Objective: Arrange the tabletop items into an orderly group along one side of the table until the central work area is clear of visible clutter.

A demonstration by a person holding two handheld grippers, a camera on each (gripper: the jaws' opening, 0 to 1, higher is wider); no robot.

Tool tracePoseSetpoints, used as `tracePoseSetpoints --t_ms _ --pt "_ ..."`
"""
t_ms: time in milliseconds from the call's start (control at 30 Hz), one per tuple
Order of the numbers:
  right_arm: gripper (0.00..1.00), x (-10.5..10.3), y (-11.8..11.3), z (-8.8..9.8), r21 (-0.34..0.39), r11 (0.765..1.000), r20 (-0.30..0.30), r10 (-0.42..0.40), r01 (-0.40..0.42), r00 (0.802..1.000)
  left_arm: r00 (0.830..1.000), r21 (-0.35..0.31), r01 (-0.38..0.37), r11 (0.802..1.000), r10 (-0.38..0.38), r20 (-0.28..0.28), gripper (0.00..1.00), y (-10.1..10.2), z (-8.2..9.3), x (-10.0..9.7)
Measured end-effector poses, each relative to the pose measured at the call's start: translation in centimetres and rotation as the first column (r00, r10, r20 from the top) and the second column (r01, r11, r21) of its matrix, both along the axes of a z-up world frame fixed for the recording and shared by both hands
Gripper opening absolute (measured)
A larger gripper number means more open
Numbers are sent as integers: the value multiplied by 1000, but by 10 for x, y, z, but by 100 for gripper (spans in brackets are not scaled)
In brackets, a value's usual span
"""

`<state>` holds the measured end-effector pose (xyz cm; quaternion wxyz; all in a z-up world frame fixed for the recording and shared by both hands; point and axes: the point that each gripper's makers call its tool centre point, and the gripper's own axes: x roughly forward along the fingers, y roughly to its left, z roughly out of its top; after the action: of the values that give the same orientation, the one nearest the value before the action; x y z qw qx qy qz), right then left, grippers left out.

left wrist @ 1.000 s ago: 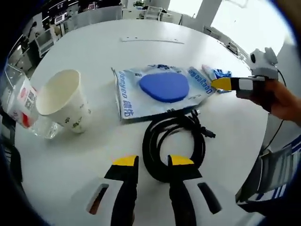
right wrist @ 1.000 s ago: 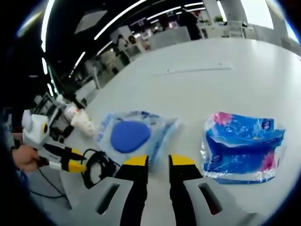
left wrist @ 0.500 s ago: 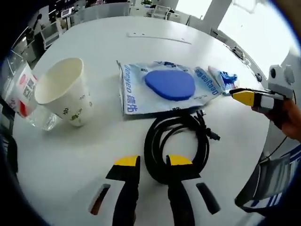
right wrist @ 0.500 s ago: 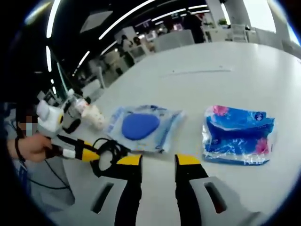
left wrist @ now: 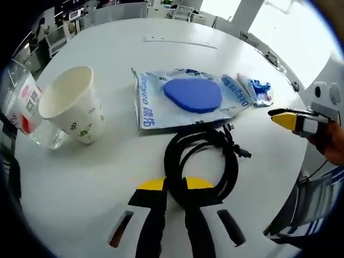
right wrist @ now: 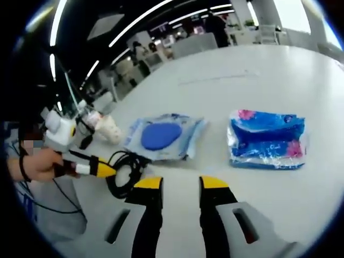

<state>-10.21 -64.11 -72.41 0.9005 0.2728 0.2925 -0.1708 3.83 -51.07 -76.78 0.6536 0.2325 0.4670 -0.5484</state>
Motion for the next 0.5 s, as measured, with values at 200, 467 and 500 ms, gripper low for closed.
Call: tracePoseSetpoints --t_ms 200,467,500 --pt "23 -2 2 2 -3 1000 1 0 0 1000 1000 -3 11 1000 -11 -19 5 6 4 -6" --pt "22 -3 7 2 -2 1000 0 5 -5 1000 999 4 31 1000 -30 -35 4 23 4 -17" --pt "22 -3 7 2 -2 1000 0 5 -5 1000 999 7 30 1000 -30 -39 4 26 3 -19"
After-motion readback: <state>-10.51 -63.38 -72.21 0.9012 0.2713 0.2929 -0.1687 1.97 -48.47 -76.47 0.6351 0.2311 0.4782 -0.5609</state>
